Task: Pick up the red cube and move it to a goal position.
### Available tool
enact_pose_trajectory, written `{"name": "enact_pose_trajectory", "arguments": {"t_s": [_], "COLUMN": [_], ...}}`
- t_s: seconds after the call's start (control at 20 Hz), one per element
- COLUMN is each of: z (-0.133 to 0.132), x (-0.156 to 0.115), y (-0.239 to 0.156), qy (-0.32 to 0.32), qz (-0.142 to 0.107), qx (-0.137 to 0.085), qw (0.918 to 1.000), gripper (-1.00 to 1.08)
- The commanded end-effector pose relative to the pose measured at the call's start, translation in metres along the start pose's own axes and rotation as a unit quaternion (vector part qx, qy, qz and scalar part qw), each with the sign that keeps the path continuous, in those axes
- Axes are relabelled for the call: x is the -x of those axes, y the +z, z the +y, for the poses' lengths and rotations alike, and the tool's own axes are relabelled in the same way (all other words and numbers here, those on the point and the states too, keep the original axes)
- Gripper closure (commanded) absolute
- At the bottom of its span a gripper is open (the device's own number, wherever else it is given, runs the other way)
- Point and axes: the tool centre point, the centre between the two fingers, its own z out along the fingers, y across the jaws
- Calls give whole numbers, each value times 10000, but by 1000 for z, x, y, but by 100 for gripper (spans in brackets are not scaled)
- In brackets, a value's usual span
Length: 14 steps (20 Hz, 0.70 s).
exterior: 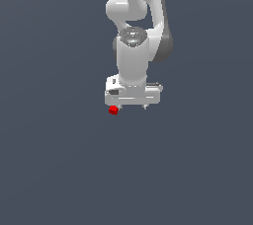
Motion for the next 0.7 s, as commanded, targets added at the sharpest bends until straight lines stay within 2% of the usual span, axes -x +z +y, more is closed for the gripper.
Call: {"name": "enact_pose_trajectory", "arguments": {"t_s": [0.0, 0.3, 0.65], "z": [0, 7, 30], "x": [0, 5, 27], "y": [0, 9, 43], "qy": [0, 100, 468], "qz": [0, -8, -38], "qx": [0, 11, 52], "qw": [10000, 9999, 9989], "gripper": [-92, -92, -92]}}
